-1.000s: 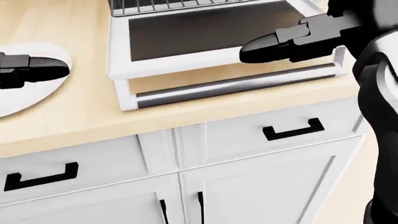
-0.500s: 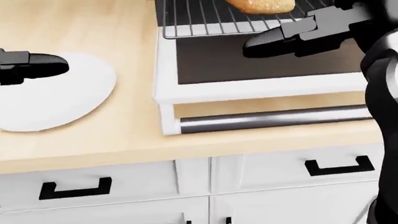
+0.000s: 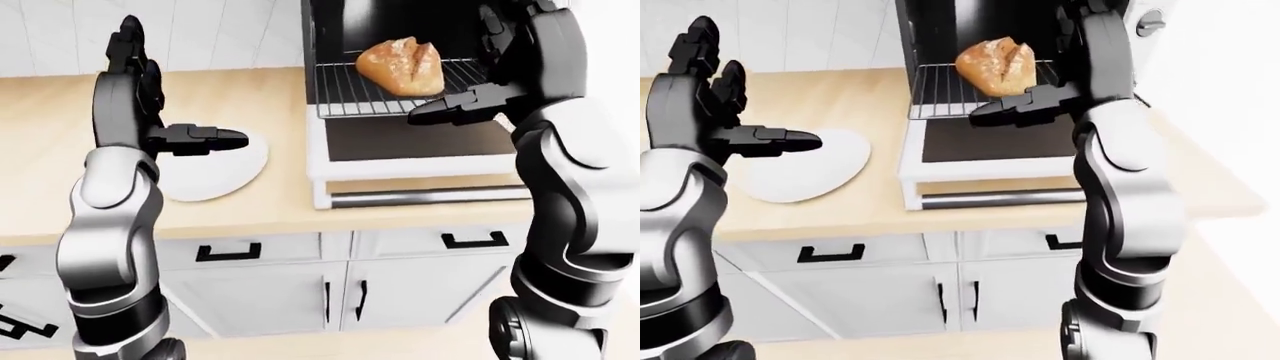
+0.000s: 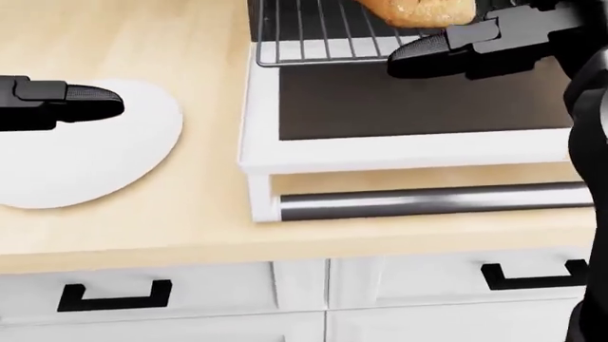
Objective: Pick the scone from the rack and place it on the plate on the counter.
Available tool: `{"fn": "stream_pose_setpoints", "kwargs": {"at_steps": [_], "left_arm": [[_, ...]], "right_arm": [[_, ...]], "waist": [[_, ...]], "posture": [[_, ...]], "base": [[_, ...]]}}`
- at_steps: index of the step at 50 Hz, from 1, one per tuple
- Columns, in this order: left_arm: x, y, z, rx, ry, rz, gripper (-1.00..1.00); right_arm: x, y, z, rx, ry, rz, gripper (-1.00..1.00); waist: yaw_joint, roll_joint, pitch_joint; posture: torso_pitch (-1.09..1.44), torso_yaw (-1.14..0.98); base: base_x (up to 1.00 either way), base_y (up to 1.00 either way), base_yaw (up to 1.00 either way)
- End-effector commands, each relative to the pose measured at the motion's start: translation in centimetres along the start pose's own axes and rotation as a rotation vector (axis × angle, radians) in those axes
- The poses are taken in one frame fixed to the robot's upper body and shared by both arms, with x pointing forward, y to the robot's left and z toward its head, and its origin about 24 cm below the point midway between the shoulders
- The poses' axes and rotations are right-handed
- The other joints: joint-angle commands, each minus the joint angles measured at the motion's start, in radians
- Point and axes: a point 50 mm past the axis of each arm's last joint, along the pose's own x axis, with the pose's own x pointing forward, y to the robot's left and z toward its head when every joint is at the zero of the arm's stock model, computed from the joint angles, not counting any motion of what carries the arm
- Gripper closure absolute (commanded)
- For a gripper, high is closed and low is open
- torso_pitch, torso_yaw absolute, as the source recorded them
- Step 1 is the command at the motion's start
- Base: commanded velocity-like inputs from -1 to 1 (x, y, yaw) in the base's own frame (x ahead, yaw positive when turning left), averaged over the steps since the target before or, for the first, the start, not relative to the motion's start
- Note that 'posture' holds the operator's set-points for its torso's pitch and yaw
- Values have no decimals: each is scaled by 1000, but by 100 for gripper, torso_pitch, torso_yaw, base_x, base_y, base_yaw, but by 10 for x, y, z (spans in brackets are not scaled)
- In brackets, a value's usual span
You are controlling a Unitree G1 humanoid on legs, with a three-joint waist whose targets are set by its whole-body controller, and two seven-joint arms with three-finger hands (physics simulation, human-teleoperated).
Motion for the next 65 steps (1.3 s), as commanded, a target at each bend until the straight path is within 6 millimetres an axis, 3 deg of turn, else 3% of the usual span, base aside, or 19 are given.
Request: {"fn": "stream_pose_setpoints", "kwargs": {"at_steps": [1,3,5,7,8,9,11,13,15,18,23,26,28,29,32,37,49,59,65], "left_arm": [[-1,5,19,11,-99,26,-100],[-1,6,20,11,-101,26,-100],[-1,5,21,14,-102,24,-100],[-1,5,21,15,-102,25,-100],[-1,5,22,16,-102,25,-100],[-1,5,22,17,-103,24,-100],[-1,4,22,19,-103,22,-100],[-1,4,22,19,-102,21,-100],[-1,4,22,20,-102,22,-100],[-1,3,21,21,-101,19,-100],[0,3,21,19,-101,21,-100],[1,3,20,16,-101,19,-100],[1,3,20,14,-101,19,-100],[1,3,20,14,-102,19,-100],[1,3,21,13,-105,18,-100],[0,5,19,11,-103,23,-100],[1,5,18,8,-103,21,-100],[3,3,13,-5,-102,20,-100],[3,2,14,-5,-101,17,-100]], "right_arm": [[-2,-2,19,-11,-101,-9,-100],[-2,-2,19,-10,-102,-10,-100],[-3,-2,20,-9,-103,-7,-100],[-4,-3,20,-5,-105,-8,-100],[-4,-4,20,-4,-106,-9,-100],[-5,-4,20,-5,-105,-9,-100],[-5,-4,19,-1,-106,-9,-100],[-4,-6,18,15,-111,-23,-100],[-5,-6,19,12,-110,-21,-100],[-6,-5,18,9,-106,-17,-100],[-3,-5,20,0,-99,-19,-100],[-1,-4,22,5,-98,-16,-100],[-1,-4,22,6,-100,-18,-100],[0,-5,24,6,-104,-19,-100],[2,-7,30,3,-105,-31,-100],[8,-14,40,-37,-66,-72,-100],[44,-29,51,-179,93,-209,-100],[84,-19,52,-235,205,-288,-100],[94,-13,51,-294,270,-263,-100]], "waist": [[4,-21,-21],[4,-23,-27],[4,-10,-22],[-3,29,-14],[-4,64,-20],[-5,62,-24],[-3,55,-8],[2,23,5],[-2,29,-5],[-4,24,0],[8,-1,7],[20,-30,3],[30,-68,-4],[28,-37,4],[27,-32,-13],[22,-19,-14],[11,-14,-14],[8,-6,-12],[8,-1,-12]], "posture": [[0,0],[0,0],[0,0],[0,0],[0,0],[0,0],[0,0],[0,0],[0,0],[0,0],[0,0],[0,0],[0,0],[0,0],[0,0],[0,0],[0,0],[0,0],[0,0]], "base": [[7,26,0],[8,26,0],[9,27,0],[9,25,0],[9,27,0],[9,26,0],[9,25,0],[4,13,0],[0,0,0],[0,0,0],[0,0,0],[0,0,0],[0,0,0],[0,0,0],[0,0,0],[0,0,0],[0,0,0],[0,0,0],[0,0,0]]}}
